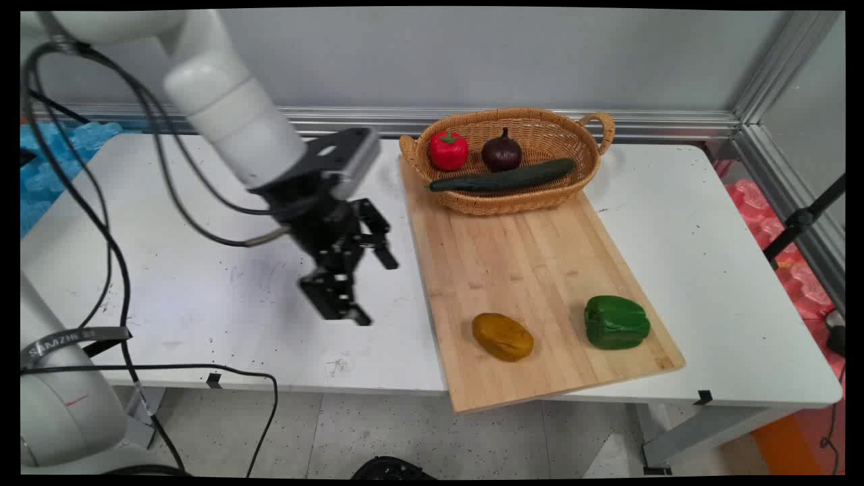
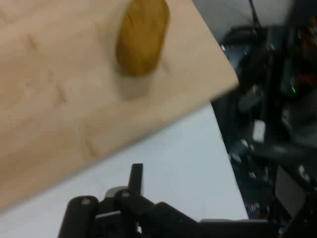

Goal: Pick up the potato from the cutting board

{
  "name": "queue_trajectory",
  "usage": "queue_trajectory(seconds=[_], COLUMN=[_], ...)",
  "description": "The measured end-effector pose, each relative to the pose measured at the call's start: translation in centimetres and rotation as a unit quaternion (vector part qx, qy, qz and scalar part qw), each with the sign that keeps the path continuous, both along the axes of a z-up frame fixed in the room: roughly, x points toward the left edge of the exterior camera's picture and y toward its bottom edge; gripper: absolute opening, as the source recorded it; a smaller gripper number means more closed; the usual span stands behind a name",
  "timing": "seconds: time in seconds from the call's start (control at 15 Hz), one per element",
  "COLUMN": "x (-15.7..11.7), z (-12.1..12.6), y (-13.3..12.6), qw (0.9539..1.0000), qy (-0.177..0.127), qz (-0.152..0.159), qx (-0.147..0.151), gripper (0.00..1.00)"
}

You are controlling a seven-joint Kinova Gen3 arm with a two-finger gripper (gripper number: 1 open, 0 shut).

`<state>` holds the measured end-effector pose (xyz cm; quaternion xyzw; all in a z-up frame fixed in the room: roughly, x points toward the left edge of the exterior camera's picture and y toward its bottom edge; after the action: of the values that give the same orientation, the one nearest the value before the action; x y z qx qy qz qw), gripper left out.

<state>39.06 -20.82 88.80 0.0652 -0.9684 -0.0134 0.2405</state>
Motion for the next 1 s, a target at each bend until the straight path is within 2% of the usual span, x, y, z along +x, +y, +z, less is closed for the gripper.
queue_trajectory(seconds=[0.4,0.67,1.0], x=[-6.2,-10.2,-14.9], z=[-1.4,-3.1,-6.1], y=[-1.8,-3.0,-4.6], qw=[0.9988,0.9979,0.9974], qy=[0.002,-0.007,-0.031], qz=[0.048,0.063,0.063], qx=[-0.012,-0.016,-0.016], gripper=[1.00,1.00,1.00])
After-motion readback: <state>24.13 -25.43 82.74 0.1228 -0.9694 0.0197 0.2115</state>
